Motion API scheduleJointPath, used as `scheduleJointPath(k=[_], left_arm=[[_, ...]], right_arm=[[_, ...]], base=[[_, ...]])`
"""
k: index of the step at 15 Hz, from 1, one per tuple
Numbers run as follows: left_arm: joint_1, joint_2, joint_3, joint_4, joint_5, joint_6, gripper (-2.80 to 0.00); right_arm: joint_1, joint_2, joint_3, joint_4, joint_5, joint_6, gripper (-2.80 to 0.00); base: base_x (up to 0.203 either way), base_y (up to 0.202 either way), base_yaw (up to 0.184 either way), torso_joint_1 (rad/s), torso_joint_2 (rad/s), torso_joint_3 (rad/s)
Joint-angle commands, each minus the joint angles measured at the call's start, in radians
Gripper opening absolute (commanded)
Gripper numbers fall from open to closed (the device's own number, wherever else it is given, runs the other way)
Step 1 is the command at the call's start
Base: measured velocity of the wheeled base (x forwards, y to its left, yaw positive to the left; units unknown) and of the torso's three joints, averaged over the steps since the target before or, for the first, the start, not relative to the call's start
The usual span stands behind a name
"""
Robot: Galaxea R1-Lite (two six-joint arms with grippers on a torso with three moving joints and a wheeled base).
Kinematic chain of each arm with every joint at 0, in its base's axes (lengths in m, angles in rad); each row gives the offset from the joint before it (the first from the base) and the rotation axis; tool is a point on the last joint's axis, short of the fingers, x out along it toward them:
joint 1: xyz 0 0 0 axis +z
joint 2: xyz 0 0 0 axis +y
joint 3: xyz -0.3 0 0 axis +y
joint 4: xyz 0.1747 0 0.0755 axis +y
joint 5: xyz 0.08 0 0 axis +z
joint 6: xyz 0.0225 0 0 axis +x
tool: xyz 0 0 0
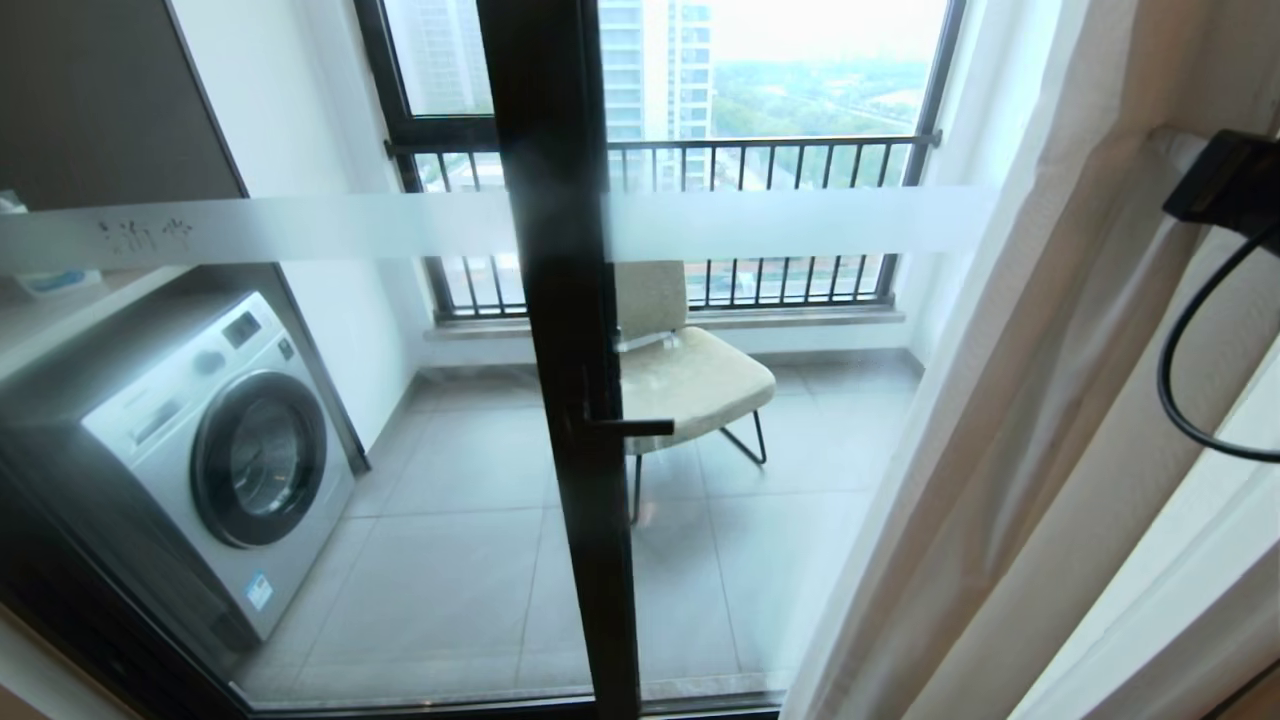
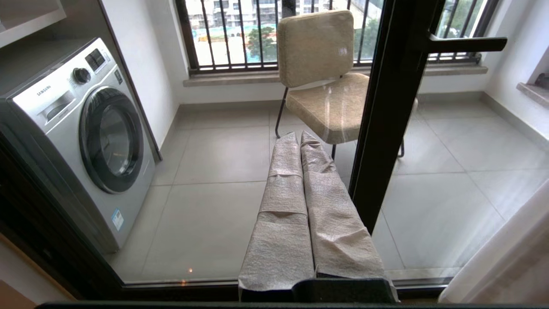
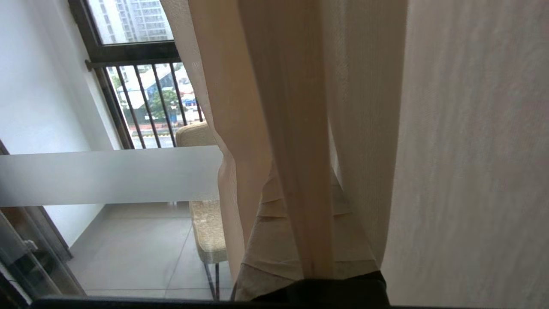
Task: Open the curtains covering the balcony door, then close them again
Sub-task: Pull the inner curtains open on both sides
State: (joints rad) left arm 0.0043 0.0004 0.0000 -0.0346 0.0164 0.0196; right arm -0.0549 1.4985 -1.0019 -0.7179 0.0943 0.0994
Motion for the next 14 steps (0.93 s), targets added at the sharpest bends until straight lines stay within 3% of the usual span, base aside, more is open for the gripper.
scheduleJointPath(k=[1,14], left_arm=[[0.000,0.000,0.000,-0.001,0.000,0.000,-2.80],[0.000,0.000,0.000,-0.001,0.000,0.000,-2.80]], right_arm=[[-0.017,0.008,-0.003,-0.003,0.002,0.000,-2.80],[-0.108,0.020,-0.003,-0.005,0.002,0.005,-2.80]], base=[[0.000,-0.190,0.000,0.002,0.00,0.003],[0.000,-0.190,0.002,0.003,0.00,0.002]])
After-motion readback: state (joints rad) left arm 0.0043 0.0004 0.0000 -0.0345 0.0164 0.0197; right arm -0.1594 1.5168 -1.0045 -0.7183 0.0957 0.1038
